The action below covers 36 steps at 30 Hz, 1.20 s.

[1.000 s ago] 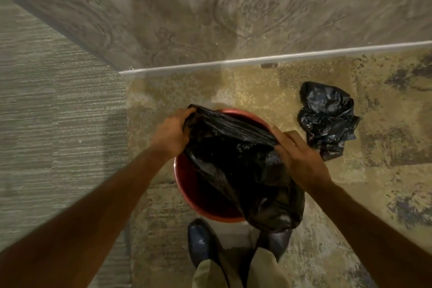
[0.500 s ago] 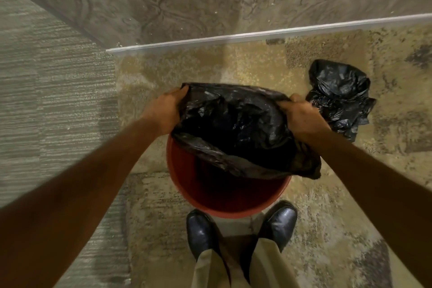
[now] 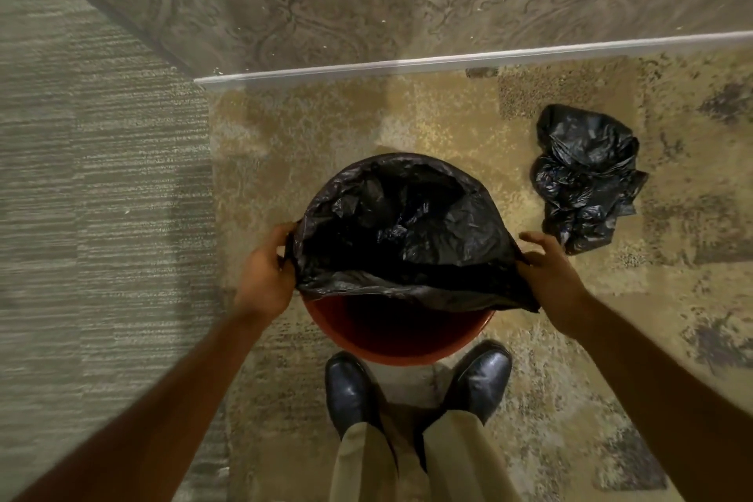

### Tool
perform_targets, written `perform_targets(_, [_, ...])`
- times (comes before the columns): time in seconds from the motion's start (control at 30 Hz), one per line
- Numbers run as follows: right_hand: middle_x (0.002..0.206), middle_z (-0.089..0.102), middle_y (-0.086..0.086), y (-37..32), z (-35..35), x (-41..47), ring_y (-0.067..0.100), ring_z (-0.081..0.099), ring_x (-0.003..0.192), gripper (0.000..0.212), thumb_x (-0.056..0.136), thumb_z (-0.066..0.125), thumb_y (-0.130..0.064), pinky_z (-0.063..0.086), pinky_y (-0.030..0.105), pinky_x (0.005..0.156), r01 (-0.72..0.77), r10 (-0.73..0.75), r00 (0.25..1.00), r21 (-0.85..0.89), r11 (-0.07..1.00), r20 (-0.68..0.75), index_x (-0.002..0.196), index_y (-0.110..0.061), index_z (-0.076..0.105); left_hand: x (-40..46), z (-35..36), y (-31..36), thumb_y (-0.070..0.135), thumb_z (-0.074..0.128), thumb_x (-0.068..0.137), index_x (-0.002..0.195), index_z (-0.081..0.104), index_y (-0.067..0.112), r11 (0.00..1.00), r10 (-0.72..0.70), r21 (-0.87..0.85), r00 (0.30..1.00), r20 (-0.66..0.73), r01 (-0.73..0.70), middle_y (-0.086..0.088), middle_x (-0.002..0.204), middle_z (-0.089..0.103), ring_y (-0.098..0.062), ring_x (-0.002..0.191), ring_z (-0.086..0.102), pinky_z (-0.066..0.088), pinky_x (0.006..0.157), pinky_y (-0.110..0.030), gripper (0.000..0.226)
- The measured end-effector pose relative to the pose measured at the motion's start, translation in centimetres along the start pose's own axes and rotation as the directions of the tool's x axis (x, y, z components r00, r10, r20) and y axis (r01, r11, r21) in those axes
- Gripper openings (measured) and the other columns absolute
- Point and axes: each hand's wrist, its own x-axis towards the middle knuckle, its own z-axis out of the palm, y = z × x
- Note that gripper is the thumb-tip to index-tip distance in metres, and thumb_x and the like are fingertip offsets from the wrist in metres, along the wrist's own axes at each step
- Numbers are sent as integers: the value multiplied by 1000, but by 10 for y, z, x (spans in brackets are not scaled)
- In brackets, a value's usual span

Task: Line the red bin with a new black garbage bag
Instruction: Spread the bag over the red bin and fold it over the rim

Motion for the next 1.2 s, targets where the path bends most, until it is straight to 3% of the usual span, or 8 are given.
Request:
perform_targets(0.2, [101,72,26,32,2,-46,40,72,84,22,99,52,-9,61,43,68,-274,262,954,73,959,148,115,2,63,-31,15,-18,-14,51,92,108,63,14,743,-489,-478,868,92,469,-11,95,73,-14,63,74,56,50,-25,34])
perform_targets(0.3, [109,69,33,40,13,-63,51,65,102,27,98,47,-2,55,54,89,-323,280,929,160,933,243,117,12,60,-42,21,-21,-13,52,94,92,73,13,760,-451,-448,878,156,470,-9,84,78,-17,63,76,58,52,-26,33])
perform_targets(0.47, [73,67,22,61,40,-68,34,63,60,22,95,48,9,58,33,55,-220,216,975,280,934,44,81,3,64,-58,38,-27,-23,50,87,110,66,-6,834,-407,-347,903,138,430,-26,103,71,-44,91,71,60,77,-54,33])
perform_targets(0.6, [80,62,20,88,61,-63,29,54,74,15,92,50,5,45,45,69,-72,93,990,190,979,-106,86,12,62,-74,57,-26,-26,55,86,116,58,-12,772,-396,-479,906,151,417,-23,103,68,-39,92,66,58,71,-43,33])
perform_targets(0.73, [53,57,-1,102,77,-53,7,50,46,23,87,46,6,39,21,43,-20,43,984,135,991,-173,67,1,56,-75,75,-36,4,64,92,113,66,7,905,-339,-253,939,54,341,6,94,71,-17,92,69,50,66,-8,21])
perform_targets(0.87, [35,43,-14,102,92,-32,16,37,47,50,96,36,2,33,17,38,-137,217,956,353,926,-198,52,-20,50,-65,88,-62,-1,48,99,130,57,-1,853,-462,-219,881,104,473,-25,125,61,-44,120,58,51,97,-50,33])
perform_targets(1.1, [75,62,1,101,96,-12,17,55,68,35,101,36,-15,47,28,51,-224,396,898,573,788,-193,77,-15,61,-48,93,-62,14,35,109,82,66,10,779,-480,-424,874,72,463,-3,63,74,-29,67,68,59,49,-31,41])
perform_targets(1.2, [97,64,9,62,78,-19,24,60,76,25,100,37,1,55,30,58,-127,284,926,503,855,-249,103,-9,60,-42,69,-26,5,46,104,105,59,-1,788,-507,-416,862,-17,455,-21,96,72,-26,82,69,60,62,-24,14])
